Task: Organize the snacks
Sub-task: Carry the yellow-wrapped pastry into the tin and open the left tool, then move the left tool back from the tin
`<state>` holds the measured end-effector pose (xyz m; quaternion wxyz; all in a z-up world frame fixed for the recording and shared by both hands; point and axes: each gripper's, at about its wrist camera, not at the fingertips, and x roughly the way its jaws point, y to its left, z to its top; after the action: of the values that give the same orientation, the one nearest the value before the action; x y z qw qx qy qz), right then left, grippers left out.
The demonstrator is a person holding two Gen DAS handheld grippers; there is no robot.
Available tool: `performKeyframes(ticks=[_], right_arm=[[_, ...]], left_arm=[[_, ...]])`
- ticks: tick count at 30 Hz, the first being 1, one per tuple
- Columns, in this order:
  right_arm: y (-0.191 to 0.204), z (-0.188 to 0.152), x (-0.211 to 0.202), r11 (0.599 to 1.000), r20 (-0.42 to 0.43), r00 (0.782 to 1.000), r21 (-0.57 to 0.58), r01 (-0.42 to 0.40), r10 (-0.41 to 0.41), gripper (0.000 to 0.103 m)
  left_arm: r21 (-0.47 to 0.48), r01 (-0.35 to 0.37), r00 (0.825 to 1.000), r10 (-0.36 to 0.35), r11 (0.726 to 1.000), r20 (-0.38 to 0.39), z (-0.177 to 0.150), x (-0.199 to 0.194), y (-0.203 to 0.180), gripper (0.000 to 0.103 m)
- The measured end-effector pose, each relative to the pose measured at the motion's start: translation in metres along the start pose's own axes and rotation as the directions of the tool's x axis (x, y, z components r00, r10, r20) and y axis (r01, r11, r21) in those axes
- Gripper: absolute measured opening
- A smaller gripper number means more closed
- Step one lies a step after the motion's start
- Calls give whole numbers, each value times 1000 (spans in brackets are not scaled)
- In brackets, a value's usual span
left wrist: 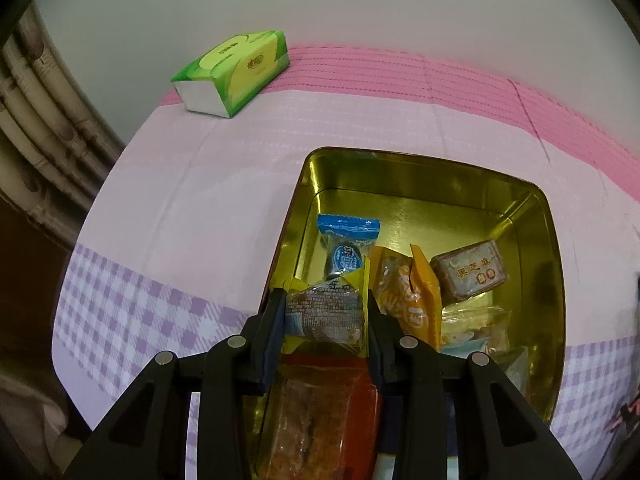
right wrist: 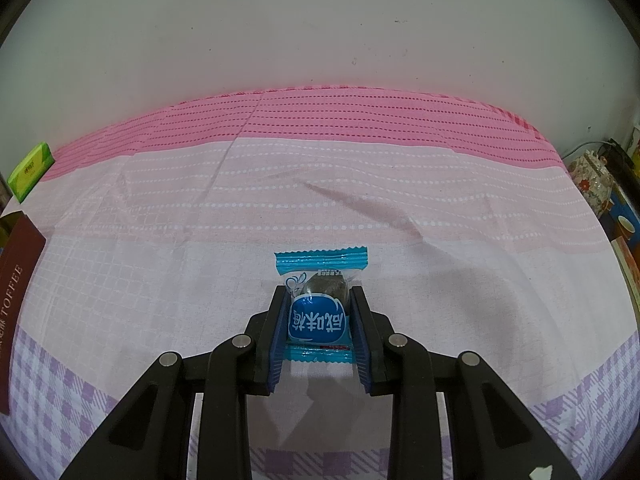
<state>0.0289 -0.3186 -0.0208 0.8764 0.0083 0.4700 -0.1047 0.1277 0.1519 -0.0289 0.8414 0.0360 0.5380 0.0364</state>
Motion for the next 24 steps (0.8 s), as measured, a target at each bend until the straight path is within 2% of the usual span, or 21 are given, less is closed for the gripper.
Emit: performKeyframes(ticks=[18,24], right_arm=[[0,1,1,1000,0,1000,-5,3,-3,27],[-1,0,0,1000,0,1000,-6,5,-5,27]], left_arm=[[33,-5,1000,4,999,30,1,-17,-5,37],[39,-10,998,8,999,70,-4,-36,-2,37]])
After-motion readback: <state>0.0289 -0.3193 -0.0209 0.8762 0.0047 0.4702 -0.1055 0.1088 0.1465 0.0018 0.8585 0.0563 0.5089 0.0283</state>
